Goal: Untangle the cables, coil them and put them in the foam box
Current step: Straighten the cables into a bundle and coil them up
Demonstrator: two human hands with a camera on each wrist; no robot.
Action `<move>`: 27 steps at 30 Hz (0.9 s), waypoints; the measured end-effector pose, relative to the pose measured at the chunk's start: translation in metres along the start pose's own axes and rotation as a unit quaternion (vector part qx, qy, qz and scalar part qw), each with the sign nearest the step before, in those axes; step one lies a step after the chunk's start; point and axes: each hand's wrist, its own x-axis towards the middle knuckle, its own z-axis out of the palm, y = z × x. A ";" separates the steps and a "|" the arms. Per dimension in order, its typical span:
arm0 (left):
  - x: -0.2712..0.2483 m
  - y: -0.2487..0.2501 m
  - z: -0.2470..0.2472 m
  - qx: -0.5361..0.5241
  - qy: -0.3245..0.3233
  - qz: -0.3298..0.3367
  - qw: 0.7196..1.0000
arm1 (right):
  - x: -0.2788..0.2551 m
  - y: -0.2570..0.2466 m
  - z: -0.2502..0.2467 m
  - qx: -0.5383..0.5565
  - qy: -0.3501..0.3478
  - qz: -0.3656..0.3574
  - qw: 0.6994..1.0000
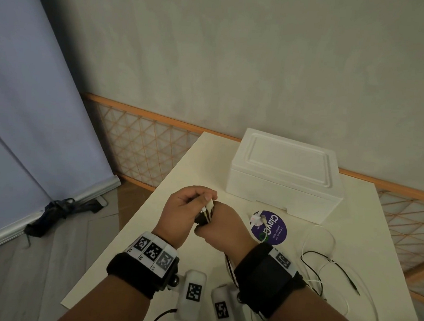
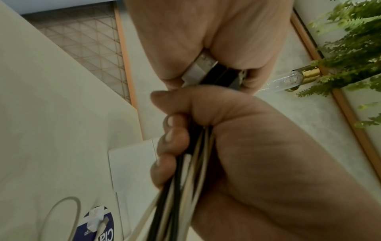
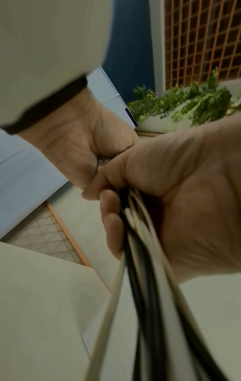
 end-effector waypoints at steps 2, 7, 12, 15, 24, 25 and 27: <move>0.000 0.000 0.001 -0.004 0.002 0.000 1.000 | -0.001 -0.003 -0.001 0.023 0.016 -0.010 1.000; -0.003 -0.001 0.007 0.050 -0.002 0.019 0.999 | 0.001 -0.003 0.009 0.002 0.069 -0.051 0.996; 0.001 -0.003 0.004 0.042 -0.036 0.023 0.998 | 0.001 -0.002 0.012 0.028 0.073 -0.037 0.996; 0.004 0.004 -0.004 -0.101 -0.076 -0.044 0.991 | -0.001 -0.004 0.005 0.069 0.066 -0.035 0.995; 0.000 0.003 -0.009 0.094 -0.120 0.140 0.978 | -0.007 -0.014 -0.007 0.121 -0.027 0.004 0.992; -0.001 0.003 -0.004 0.115 -0.098 0.141 0.978 | -0.008 -0.014 -0.007 0.125 -0.042 0.024 0.991; -0.001 0.000 0.000 0.133 -0.076 0.134 0.979 | -0.010 -0.016 -0.006 0.158 -0.053 0.051 0.985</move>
